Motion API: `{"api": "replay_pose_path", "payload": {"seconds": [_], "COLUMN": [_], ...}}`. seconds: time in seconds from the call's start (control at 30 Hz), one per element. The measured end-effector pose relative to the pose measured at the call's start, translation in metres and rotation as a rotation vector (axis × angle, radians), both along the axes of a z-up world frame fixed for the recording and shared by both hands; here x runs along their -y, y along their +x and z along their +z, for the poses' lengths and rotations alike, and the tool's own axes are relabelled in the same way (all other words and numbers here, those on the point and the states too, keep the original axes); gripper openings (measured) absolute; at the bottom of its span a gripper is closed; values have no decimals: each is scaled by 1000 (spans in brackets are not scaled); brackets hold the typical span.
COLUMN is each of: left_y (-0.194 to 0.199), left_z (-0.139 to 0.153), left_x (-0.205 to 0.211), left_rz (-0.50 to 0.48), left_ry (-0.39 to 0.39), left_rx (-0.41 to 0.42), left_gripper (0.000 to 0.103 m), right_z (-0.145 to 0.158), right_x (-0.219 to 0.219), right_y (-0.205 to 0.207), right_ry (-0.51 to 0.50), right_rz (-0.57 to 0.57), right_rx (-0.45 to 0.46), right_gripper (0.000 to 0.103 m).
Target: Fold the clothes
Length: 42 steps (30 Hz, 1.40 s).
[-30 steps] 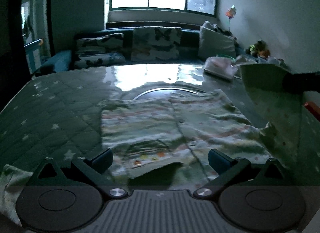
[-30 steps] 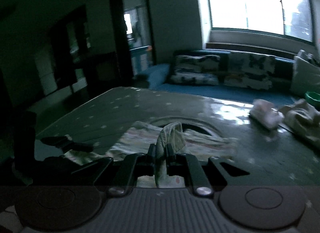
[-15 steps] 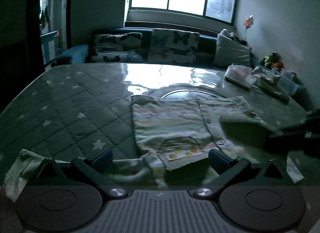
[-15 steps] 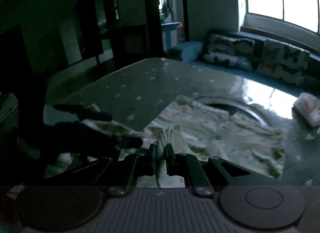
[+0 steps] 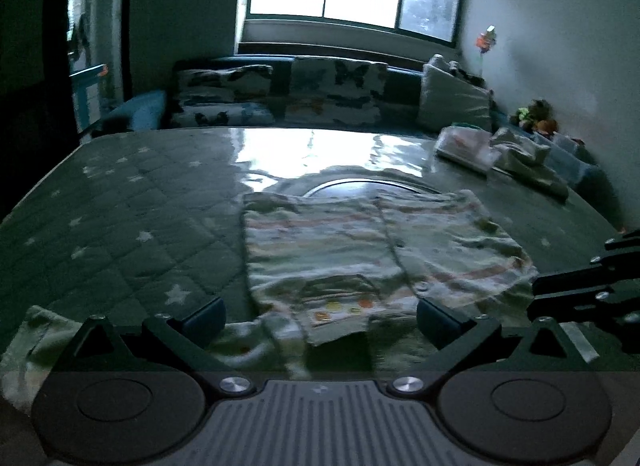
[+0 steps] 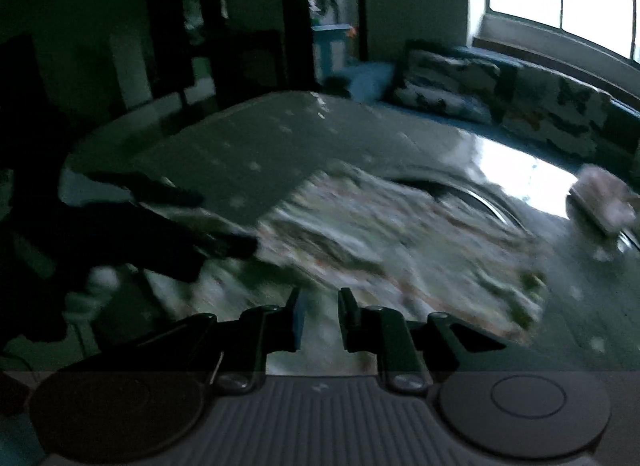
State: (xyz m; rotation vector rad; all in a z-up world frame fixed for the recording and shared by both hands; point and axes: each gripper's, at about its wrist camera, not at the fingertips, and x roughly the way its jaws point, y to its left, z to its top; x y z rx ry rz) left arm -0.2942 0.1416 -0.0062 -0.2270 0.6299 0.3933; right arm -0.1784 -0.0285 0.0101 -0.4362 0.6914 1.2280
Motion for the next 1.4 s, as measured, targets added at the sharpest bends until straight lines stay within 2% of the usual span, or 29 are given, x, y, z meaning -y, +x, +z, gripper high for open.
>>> {"api": "replay_pose_path", "payload": {"seconds": [0.17, 0.5, 0.67, 0.87, 1.0, 1.13, 1.23, 1.4], "left_y": [15, 38, 44, 50, 52, 53, 53, 50], "left_z": [-4, -14, -19, -23, -27, -29, -32, -28], "left_x": [18, 48, 51, 52, 51, 47, 41, 41], "left_rz": [-65, -176, -187, -193, -191, -185, -175, -189], "left_ry": [-11, -4, -5, -7, -7, -6, -9, -6], "left_rx": [-16, -53, -70, -91, -106, -116, -126, -100], "left_gripper": [103, 103, 103, 103, 103, 103, 103, 103], "right_z": [-21, -55, -46, -43, -55, -64, -63, -58], "right_x": [27, 68, 70, 43, 28, 36, 41, 43], "right_y": [25, 58, 68, 76, 81, 93, 96, 93], "right_ry": [-85, -172, -124, -64, -84, -81, -81, -70], "right_rz": [-70, -183, -202, -177, -179, -260, -297, -295], "right_rx": [-3, -46, -31, -10, 13, -5, -5, -5], "right_gripper": [18, 18, 19, 19, 18, 5, 5, 7]}}
